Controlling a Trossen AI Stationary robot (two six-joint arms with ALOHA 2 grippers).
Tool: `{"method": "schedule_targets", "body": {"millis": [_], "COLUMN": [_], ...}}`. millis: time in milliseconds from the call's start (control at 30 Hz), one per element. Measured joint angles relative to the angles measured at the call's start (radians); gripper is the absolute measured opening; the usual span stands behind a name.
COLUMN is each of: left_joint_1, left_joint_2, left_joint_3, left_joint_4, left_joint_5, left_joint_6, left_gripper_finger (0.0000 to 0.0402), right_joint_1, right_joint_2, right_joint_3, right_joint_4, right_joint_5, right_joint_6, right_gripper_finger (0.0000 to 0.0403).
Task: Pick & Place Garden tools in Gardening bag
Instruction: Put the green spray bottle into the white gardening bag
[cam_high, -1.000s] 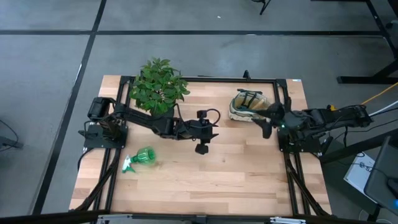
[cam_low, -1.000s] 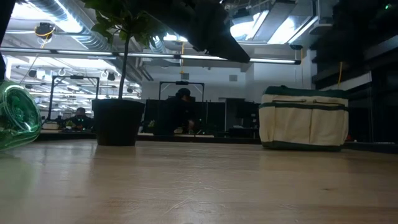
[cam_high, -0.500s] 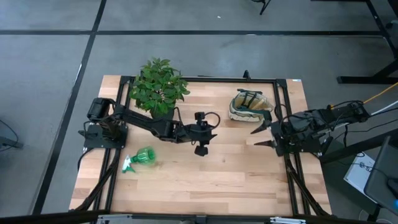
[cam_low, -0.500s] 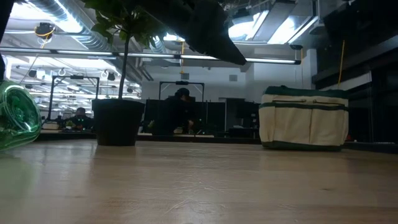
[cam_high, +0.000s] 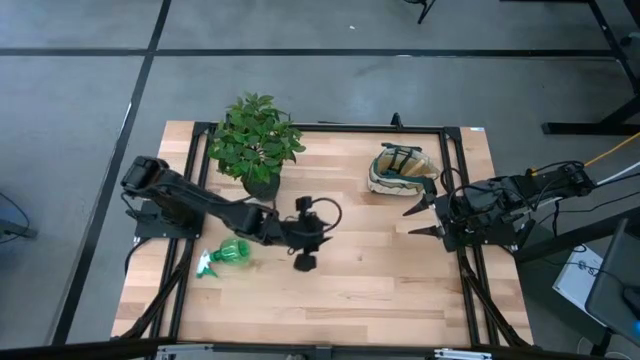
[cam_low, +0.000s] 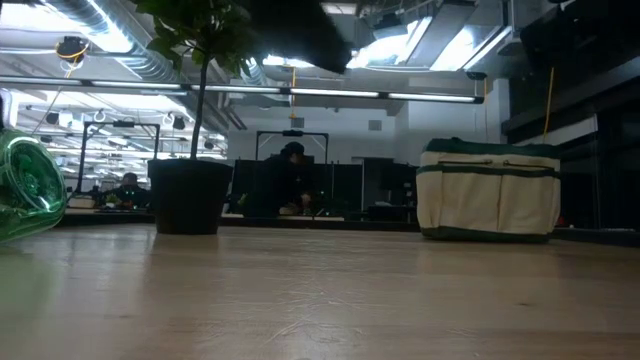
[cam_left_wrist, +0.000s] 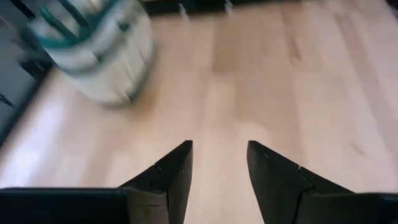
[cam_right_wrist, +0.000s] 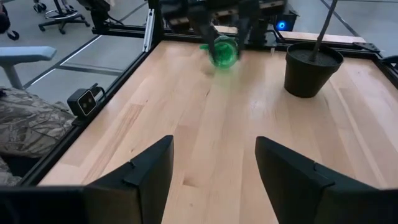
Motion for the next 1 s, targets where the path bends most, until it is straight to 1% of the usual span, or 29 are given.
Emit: {"method": "schedule_targets", "body": {"millis": [100, 233, 400, 500, 667, 733, 867, 1000], "left_joint_1": [-0.043, -0.110, -0.229, -0.312, -0.438, -0.471, -0.528, -0.567], "left_joint_2": [-0.053, -0.107, -0.121, -0.121, -0.131, -0.137, -0.137, -0.137], "left_joint_3": [0.000, 0.000, 0.000, -0.001, -0.001, -0.001, -0.001, -0.001], "left_joint_4": [-0.153, -0.357, -0.570, -0.662, -0.735, -0.782, -0.889, -0.977], "left_joint_5": [0.047, 0.090, 0.133, 0.146, 0.143, 0.173, 0.280, 0.290], "left_joint_6": [-0.120, -0.355, -0.627, -0.741, -0.850, -0.857, -0.872, -0.901], "left_gripper_finger": [0.0148, 0.0146, 0.0145, 0.0145, 0.0144, 0.0142, 0.0138, 0.0135], "right_joint_1": [0.000, 0.000, 0.000, 0.000, 0.000, 0.000, 0.000, 0.000], "right_joint_2": [0.000, 0.000, 0.000, 0.000, 0.000, 0.000, 0.000, 0.000], "right_joint_3": [0.000, 0.000, 0.000, 0.000, 0.000, 0.000, 0.000, 0.000], "right_joint_4": [0.000, 0.000, 0.000, 0.000, 0.000, 0.000, 0.000, 0.000], "right_joint_5": [0.000, 0.000, 0.000, 0.000, 0.001, 0.001, 0.001, 0.001], "right_joint_6": [0.000, 0.000, 0.000, 0.000, 0.000, 0.000, 0.000, 0.000], "right_gripper_finger": [0.0229, 0.0230, 0.0230, 0.0230, 0.0230, 0.0230, 0.0230, 0.0230]}}
